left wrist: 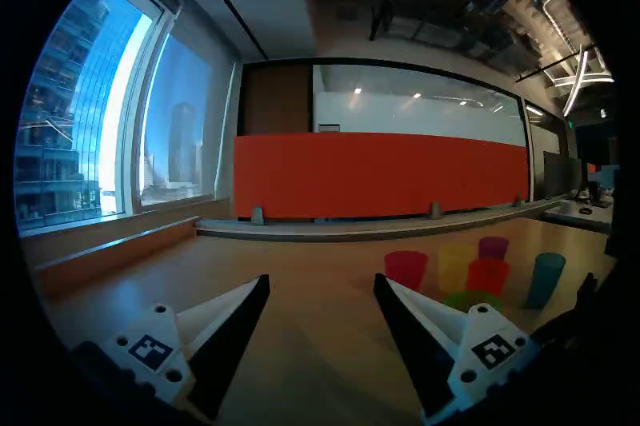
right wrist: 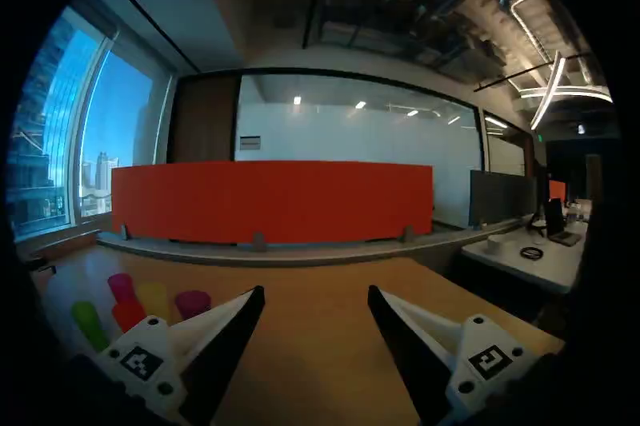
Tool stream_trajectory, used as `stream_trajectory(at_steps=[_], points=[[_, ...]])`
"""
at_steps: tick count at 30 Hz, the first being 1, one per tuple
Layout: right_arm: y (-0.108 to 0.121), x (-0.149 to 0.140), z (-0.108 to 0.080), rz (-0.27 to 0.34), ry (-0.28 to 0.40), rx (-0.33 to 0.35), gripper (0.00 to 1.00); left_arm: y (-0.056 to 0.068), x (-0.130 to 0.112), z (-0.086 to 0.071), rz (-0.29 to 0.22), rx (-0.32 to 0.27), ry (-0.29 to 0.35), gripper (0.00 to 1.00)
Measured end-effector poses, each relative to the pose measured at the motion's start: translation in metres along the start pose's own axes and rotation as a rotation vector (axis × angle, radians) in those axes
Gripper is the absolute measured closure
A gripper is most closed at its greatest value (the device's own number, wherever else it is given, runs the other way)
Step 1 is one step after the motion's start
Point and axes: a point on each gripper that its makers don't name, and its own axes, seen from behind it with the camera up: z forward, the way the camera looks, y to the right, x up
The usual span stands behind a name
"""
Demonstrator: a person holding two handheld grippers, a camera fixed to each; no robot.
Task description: Pour water
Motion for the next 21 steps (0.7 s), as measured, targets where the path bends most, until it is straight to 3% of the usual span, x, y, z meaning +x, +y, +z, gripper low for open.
stream_trajectory(at_steps=[9, 21], points=[[-0.001, -0.006, -0.002, -0.003, 0.029, 0.030, 0.00, 0.000, 0.000, 0.000, 0.000, 0.000, 0.000, 0.03], [-0.021, -0.022, 0.006, -0.025, 0.057, 0.058, 0.00, 0.000, 0.000, 0.000, 0.000, 0.000, 0.000, 0.03]])
